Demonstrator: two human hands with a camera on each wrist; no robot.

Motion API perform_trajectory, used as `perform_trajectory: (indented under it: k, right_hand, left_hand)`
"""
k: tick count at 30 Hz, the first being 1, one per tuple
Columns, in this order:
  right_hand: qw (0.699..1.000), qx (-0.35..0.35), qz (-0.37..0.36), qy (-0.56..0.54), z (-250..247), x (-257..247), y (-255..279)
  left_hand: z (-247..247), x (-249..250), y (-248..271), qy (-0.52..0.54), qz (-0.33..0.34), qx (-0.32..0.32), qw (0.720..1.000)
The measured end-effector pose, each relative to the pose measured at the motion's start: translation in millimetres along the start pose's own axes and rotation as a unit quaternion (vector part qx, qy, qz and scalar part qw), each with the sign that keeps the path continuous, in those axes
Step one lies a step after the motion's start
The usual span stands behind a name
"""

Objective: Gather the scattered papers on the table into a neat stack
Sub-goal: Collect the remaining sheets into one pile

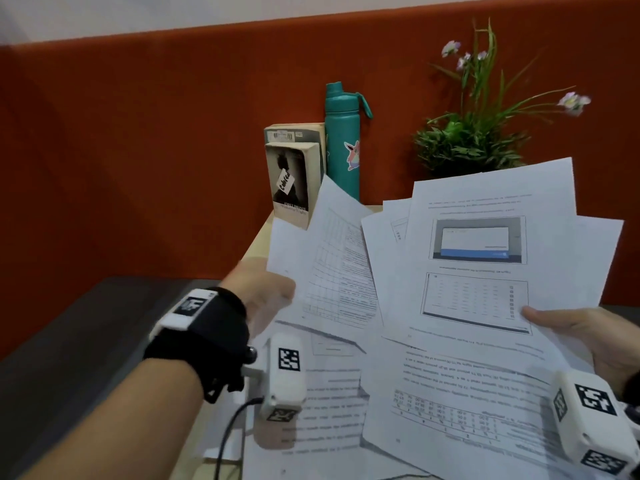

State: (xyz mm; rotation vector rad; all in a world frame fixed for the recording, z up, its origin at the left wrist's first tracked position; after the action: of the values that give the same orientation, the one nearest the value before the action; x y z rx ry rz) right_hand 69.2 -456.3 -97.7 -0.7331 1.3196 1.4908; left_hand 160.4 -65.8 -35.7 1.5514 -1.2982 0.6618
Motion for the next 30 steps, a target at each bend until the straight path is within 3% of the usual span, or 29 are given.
perform_trajectory:
  k: [4,10,14,17,21,24,27,30]
  right_hand:
    - [1.000,0.013,-0.009,0.013,6,-6,7]
    - [0.999,0.033,0.001,0.010,10,-6,12]
    - [0.999,0.042,-0.015,-0.016,-2,-6,9]
    - [0.998,0.045,-0.045,-0.001,1,-13,5]
    - [0.998,0.037,-0.052,0.027,13,-24,6]
    - [0.998,0.024,-0.045,0.025,25,-26,5]
    - [0.998,0.036,-0.050,0.023,30,-28,2]
    - [0.996,0.057,-0.065,0.038,31,-27,-2]
  left_hand:
    - [6,-3,2,0.071,-0.008,-0.063,0.995]
    - [-1,-3,12,0.077,-0.005,-0.030,0.997]
    - [-65,48,26,0.024,0.075,0.050,0.996]
    - [-100,100,50,0.000,0.154,0.063,0.986]
    - [-117,151,76,0.070,0.213,0.037,0.974]
    - [-93,143,60,0.095,0.129,-0.027,0.987]
    - [-33,91,34,0.079,0.012,-0.064,0.995]
    - [26,44,6,0.046,-0.034,-0.096,0.994]
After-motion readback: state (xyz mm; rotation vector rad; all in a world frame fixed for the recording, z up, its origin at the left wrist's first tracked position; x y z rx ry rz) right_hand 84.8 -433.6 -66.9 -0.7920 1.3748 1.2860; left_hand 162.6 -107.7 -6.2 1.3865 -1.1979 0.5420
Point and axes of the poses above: each hand's wrist, its own y-axis away from the middle knuckle, its own z-axis out of the palm, x = y × z, the point moved 10 cm from there along -y, towards the middle knuckle, and after that the axes turned 8 degrees about -x, right-handed, at the moved point
